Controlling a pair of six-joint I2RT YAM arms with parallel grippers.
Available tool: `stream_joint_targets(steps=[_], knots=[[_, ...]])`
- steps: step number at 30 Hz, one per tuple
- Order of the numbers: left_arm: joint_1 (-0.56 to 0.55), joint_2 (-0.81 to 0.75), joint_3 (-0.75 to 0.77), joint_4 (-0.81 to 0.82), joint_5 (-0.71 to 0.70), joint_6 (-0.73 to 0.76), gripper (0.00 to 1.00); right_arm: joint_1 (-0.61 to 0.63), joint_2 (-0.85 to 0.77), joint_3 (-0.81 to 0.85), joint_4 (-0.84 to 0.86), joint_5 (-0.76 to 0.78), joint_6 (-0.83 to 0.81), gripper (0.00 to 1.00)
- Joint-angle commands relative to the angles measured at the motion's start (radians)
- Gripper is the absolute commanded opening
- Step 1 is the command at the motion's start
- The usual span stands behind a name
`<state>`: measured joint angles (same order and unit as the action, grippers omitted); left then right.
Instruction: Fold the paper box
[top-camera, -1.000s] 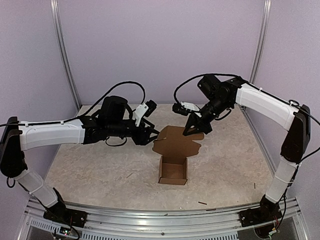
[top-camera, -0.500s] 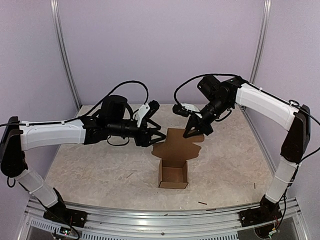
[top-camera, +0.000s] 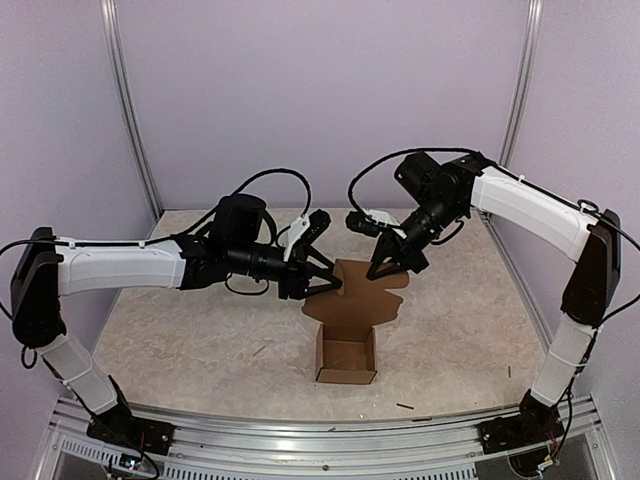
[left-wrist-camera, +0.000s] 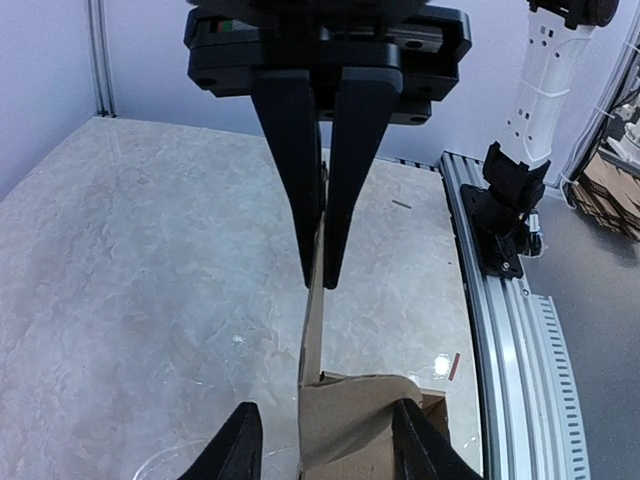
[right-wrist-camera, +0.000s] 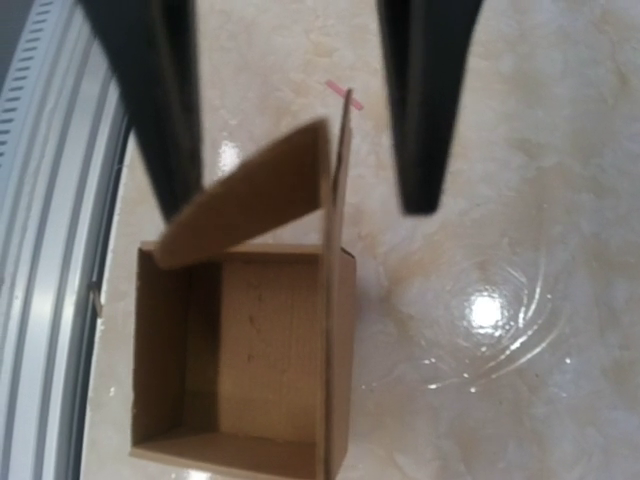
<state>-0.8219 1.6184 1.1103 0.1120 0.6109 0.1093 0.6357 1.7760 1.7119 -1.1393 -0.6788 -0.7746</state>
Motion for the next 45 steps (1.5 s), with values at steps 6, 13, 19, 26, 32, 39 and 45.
stream_joint_targets(steps=[6,13,19,26,32,39,45], knots=[[-0.005,0.05,0.052,0.016,0.085,0.019,0.25,0.031,-0.007,0.015,-0.059,-0.105,-0.069,0.0],[0.005,0.067,0.059,0.007,0.135,0.008,0.05,0.033,-0.01,0.01,-0.054,-0.095,-0.069,0.0],[0.017,0.061,0.025,0.031,0.139,-0.006,0.0,0.015,-0.039,0.005,-0.071,-0.097,-0.069,0.13],[0.03,0.0,-0.04,0.076,0.122,-0.016,0.0,-0.133,-0.101,-0.052,-0.073,-0.152,-0.053,0.33],[0.032,-0.018,-0.053,0.076,0.131,-0.003,0.0,-0.214,-0.135,-0.095,0.005,-0.136,0.008,0.32],[0.049,-0.031,-0.108,0.174,0.119,-0.041,0.0,-0.234,-0.115,-0.19,0.191,0.076,0.149,0.28],[0.061,-0.035,-0.134,0.233,0.142,-0.057,0.0,-0.178,-0.123,-0.218,0.202,0.093,0.141,0.28]])
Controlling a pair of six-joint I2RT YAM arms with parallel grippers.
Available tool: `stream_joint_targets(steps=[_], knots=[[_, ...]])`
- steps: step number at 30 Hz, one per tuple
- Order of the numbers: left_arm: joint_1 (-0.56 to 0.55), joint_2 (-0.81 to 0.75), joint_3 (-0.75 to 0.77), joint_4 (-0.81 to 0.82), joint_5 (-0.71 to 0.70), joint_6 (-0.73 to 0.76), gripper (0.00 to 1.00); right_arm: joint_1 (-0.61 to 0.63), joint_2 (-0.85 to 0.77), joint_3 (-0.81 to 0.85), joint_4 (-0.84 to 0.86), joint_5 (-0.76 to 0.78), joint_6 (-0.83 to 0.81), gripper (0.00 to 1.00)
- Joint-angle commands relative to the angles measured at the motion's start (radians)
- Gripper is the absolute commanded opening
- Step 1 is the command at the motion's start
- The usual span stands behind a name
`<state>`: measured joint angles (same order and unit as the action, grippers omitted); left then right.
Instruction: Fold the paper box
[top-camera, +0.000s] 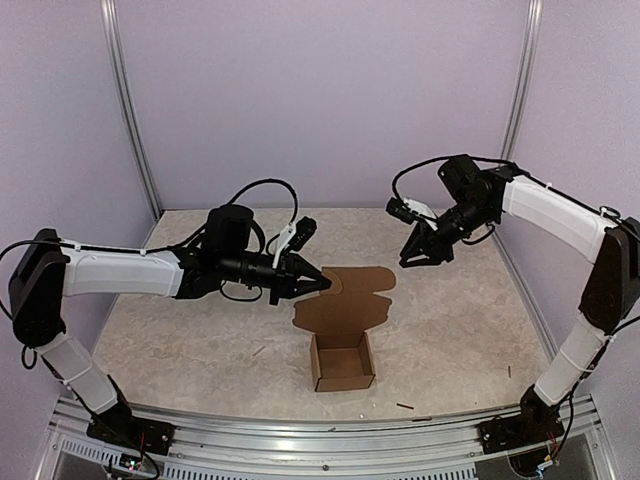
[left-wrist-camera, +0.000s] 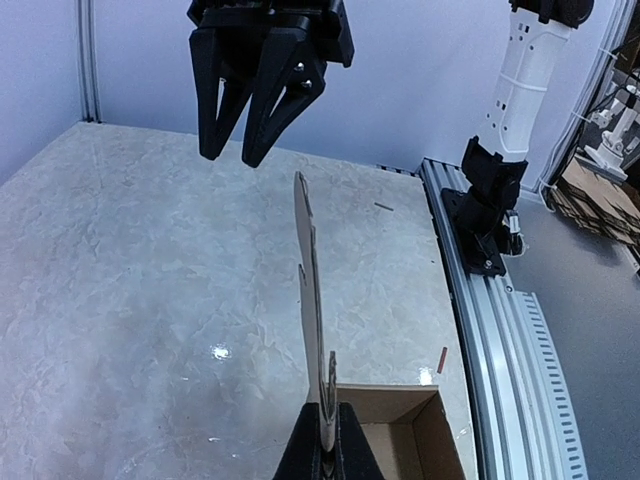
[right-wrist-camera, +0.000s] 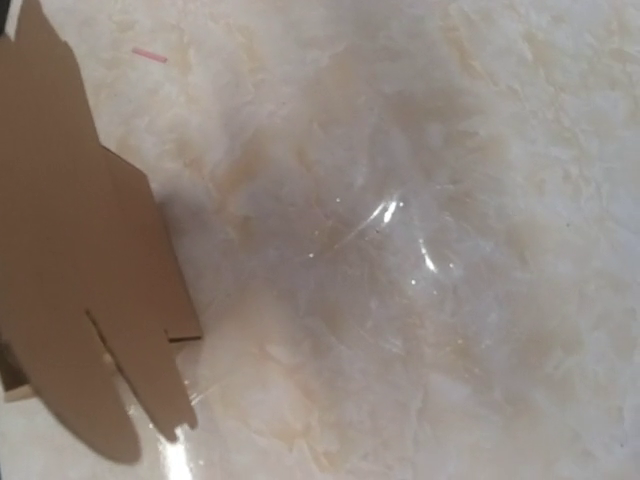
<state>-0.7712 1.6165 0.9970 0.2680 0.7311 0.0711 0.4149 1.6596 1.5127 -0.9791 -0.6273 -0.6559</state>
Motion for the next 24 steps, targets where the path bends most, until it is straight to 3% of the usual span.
stream_joint_targets(steps=[1,10,16,24], knots=[[0.01,-0.035,-0.026,0.089,0.012,-0.025,0.0,0.051,-0.009,-0.021,0.04,0.043,0.021,0.28],[0.017,-0.02,-0.02,0.096,-0.05,-0.046,0.0,0.101,-0.014,-0.028,-0.001,0.001,-0.014,0.28],[0.016,-0.004,0.007,0.069,-0.132,-0.056,0.0,0.113,-0.016,-0.013,-0.035,-0.042,-0.013,0.34],[-0.012,0.044,0.039,0.088,-0.176,-0.092,0.0,0.122,0.011,-0.006,0.03,0.023,0.182,0.49]])
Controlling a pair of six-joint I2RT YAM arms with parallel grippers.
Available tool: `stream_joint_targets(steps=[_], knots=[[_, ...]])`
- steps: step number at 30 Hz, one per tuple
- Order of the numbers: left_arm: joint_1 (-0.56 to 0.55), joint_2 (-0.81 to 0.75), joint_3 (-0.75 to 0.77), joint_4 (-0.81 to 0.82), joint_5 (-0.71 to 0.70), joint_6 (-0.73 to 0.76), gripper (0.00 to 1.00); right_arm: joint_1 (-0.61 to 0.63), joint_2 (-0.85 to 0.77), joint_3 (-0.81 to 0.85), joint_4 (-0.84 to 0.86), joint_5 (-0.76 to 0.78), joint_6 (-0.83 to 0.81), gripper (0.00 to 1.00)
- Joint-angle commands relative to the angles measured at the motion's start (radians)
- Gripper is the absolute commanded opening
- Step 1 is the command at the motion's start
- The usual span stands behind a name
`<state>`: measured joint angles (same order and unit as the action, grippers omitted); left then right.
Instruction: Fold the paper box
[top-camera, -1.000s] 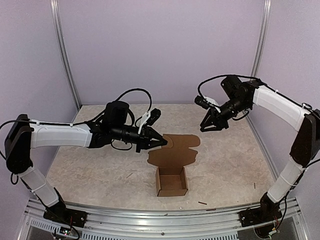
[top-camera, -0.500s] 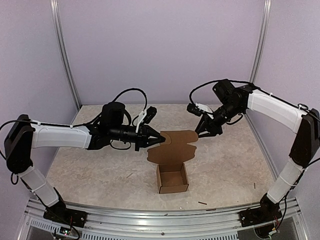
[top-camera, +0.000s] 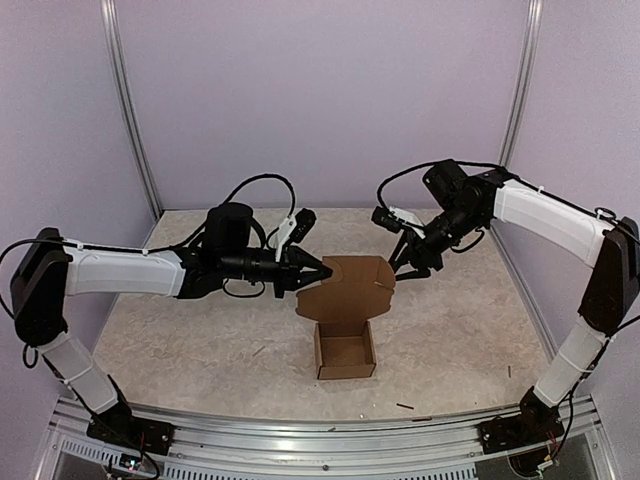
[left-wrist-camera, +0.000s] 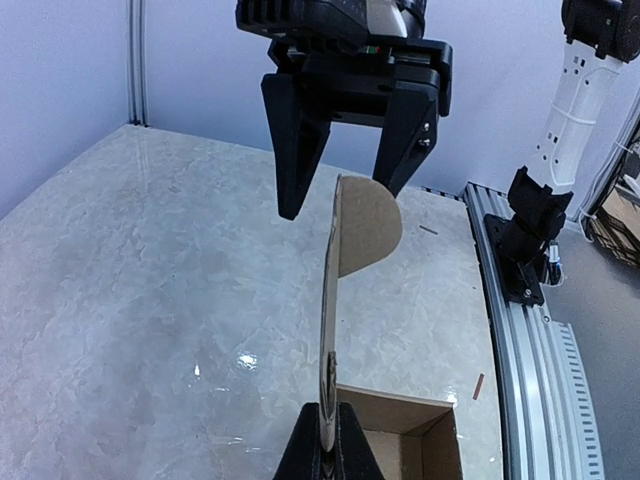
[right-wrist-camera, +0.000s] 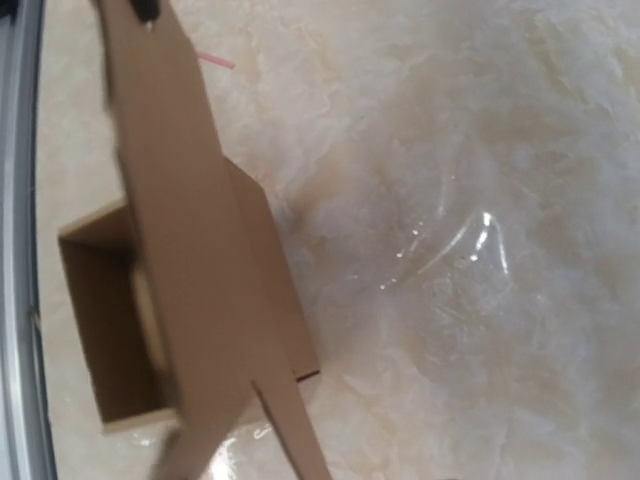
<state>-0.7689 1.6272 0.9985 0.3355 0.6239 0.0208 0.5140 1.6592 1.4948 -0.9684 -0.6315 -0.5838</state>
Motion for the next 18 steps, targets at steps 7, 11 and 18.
stream_joint_targets(steps=[7,11,18], knots=[[-0.039,0.076,0.074,0.036,-0.089,-0.07,0.0,0.027,0.035,0.021,0.057,0.072,0.184,0.53],[-0.049,0.104,0.093,0.039,-0.042,-0.067,0.0,0.029,0.037,0.037,0.037,0.018,0.142,0.53],[-0.047,0.103,0.073,0.073,0.104,-0.064,0.0,0.028,-0.005,0.011,0.034,-0.066,0.045,0.5]])
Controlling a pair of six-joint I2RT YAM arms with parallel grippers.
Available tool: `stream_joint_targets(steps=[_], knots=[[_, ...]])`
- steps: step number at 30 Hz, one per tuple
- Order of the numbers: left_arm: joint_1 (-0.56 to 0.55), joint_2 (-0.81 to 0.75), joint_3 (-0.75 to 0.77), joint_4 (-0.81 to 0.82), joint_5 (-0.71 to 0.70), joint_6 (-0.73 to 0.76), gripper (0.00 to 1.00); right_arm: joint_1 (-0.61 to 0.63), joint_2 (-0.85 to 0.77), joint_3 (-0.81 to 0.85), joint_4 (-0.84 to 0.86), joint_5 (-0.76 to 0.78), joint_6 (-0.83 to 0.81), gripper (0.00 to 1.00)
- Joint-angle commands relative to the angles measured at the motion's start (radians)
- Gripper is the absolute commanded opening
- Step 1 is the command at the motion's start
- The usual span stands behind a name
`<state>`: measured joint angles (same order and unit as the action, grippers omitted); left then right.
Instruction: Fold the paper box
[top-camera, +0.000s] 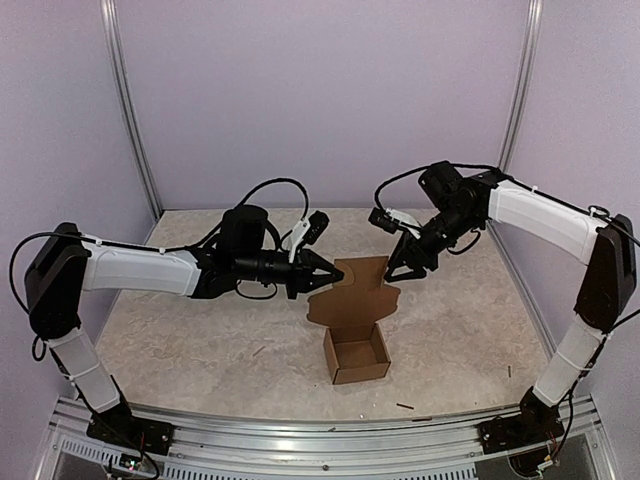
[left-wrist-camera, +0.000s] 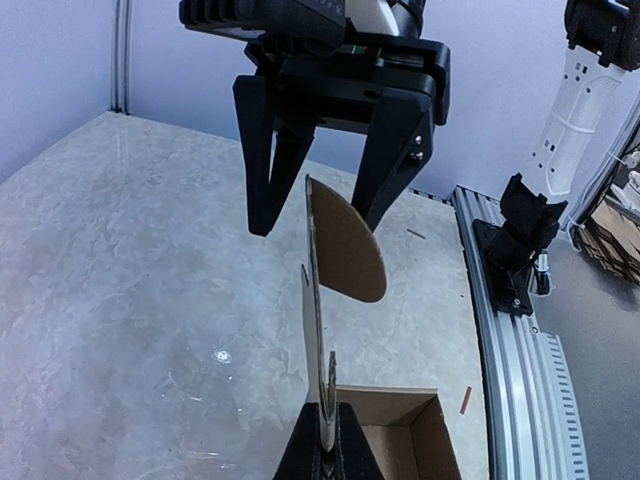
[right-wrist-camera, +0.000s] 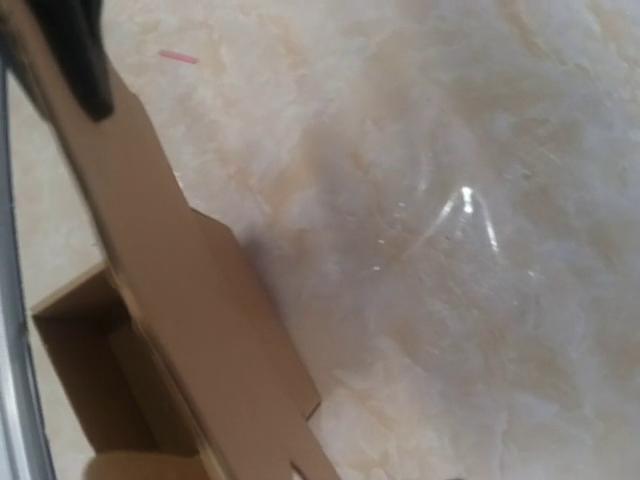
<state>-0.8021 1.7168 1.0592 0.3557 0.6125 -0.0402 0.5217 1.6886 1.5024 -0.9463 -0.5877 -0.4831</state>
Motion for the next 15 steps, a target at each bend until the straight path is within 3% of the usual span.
stream_joint_targets(steps=[1,9,15], knots=[[-0.014,0.012,0.01,0.056,0.139,-0.003,0.0,0.02,-0.04,0.001,0.013,-0.115,-0.073,0.49],[-0.007,0.04,0.022,0.055,0.297,-0.018,0.0,0.02,-0.03,0.006,0.002,-0.209,-0.153,0.41],[0.014,0.043,0.001,0.073,0.293,-0.037,0.0,0.021,-0.006,0.053,-0.089,-0.305,-0.24,0.18]])
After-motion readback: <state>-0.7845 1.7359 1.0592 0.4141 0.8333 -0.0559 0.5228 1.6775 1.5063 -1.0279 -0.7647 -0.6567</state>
